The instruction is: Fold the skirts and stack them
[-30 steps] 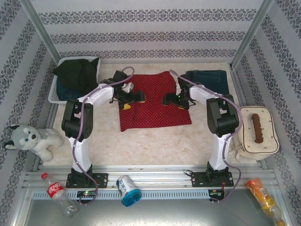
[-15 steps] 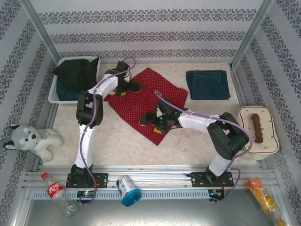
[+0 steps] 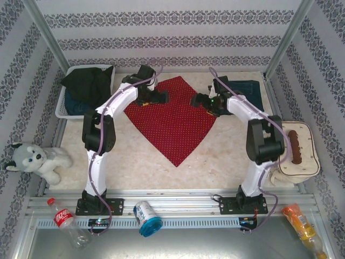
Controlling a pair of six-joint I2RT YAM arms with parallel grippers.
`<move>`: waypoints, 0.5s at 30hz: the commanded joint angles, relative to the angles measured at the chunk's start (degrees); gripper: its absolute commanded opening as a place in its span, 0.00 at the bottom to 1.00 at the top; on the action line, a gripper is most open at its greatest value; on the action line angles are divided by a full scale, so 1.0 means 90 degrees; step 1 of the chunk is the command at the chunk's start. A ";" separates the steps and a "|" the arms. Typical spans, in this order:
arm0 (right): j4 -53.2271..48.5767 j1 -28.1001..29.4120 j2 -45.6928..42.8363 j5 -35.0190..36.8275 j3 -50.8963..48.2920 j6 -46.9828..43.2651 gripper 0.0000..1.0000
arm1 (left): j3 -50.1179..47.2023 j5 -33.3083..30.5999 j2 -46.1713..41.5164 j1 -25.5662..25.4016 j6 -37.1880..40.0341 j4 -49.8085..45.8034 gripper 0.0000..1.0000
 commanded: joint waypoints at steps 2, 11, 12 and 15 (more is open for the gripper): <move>-0.1020 0.0051 0.0896 0.0034 0.0673 -0.0669 0.98 | -0.0517 -0.0262 0.0407 0.0292 -0.0628 0.0642 1.00; 0.1513 0.1322 -0.0345 -0.1077 -0.2045 0.1918 0.98 | 0.0402 0.0037 0.1794 0.0447 -0.0687 0.0650 1.00; 0.1979 0.1665 -0.0485 -0.1054 -0.2293 0.2337 0.98 | 0.0735 0.0182 0.2023 0.0450 -0.0593 0.0581 1.00; 0.2767 0.2352 -0.0888 -0.0567 -0.2700 0.3394 0.98 | 0.1974 0.0634 0.2660 0.0391 -0.0303 -0.0022 1.00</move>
